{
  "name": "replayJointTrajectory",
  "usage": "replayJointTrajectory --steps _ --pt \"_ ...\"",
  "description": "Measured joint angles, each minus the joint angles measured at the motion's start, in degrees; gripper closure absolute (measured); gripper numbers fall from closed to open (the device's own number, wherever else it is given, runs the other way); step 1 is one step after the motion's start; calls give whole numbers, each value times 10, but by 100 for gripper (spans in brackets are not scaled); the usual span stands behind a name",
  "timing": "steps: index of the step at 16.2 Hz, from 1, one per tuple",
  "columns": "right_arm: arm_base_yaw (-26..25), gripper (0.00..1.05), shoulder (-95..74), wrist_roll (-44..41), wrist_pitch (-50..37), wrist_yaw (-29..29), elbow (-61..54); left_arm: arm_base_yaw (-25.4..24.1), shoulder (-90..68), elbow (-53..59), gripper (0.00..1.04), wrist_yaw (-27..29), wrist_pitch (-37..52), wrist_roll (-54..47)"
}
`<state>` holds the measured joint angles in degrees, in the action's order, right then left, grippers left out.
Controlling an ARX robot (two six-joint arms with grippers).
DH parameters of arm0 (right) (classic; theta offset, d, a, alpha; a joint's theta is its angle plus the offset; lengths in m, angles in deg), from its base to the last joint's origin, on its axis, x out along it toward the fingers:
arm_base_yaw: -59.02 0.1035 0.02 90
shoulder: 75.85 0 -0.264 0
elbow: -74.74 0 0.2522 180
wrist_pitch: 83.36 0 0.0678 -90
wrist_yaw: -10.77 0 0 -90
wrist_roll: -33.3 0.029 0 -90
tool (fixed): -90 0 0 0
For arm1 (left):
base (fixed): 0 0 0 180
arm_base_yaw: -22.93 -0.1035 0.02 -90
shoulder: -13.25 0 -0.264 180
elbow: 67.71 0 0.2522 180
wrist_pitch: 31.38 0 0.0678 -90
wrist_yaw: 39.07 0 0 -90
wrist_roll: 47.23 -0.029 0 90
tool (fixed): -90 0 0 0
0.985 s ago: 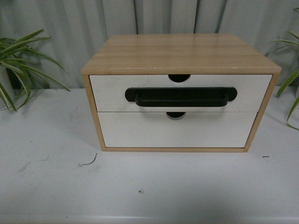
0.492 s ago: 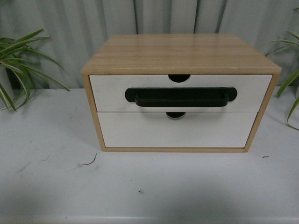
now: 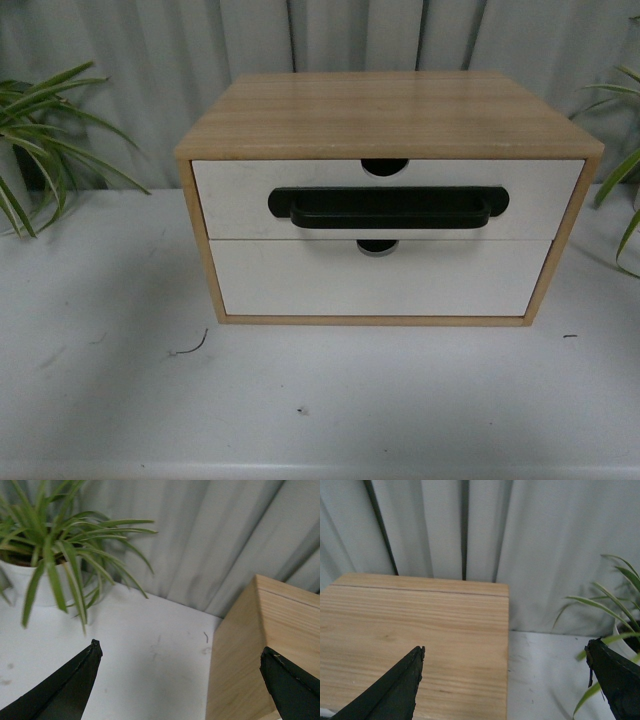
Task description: Pull drawer
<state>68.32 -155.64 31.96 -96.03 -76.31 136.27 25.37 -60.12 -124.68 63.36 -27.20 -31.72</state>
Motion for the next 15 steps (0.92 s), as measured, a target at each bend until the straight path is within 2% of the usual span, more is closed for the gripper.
replayJointTrajectory --steps 2,3,5,7,9,11,13,14,15 --pt "21 6 -31 -57 2 -36 42 34 -46 -43 7 -44 -10 -42" --pt "25 6 -40 -118 -5 -71 45 62 -54 -67 7 -80 -34 -87" --pt "25 6 -55 -271 23 -133 45 116 -66 -125 7 -150 -111 -208" --pt "7 6 -60 -449 69 -186 44 165 -86 -181 7 -213 -232 -347" --pt "-9 6 -63 -644 122 -218 45 205 -123 -236 7 -229 -360 -492" --pt "-20 6 -71 -832 184 -230 46 232 -159 -276 7 -229 -437 -576" --pt "-22 6 -82 -932 236 -232 51 250 -196 -317 7 -223 -478 -621" --pt "-21 6 -97 -967 272 -228 61 260 -224 -336 7 -221 -490 -641" --pt "-6 6 -121 -978 269 -221 67 274 -254 -341 7 -233 -496 -652"
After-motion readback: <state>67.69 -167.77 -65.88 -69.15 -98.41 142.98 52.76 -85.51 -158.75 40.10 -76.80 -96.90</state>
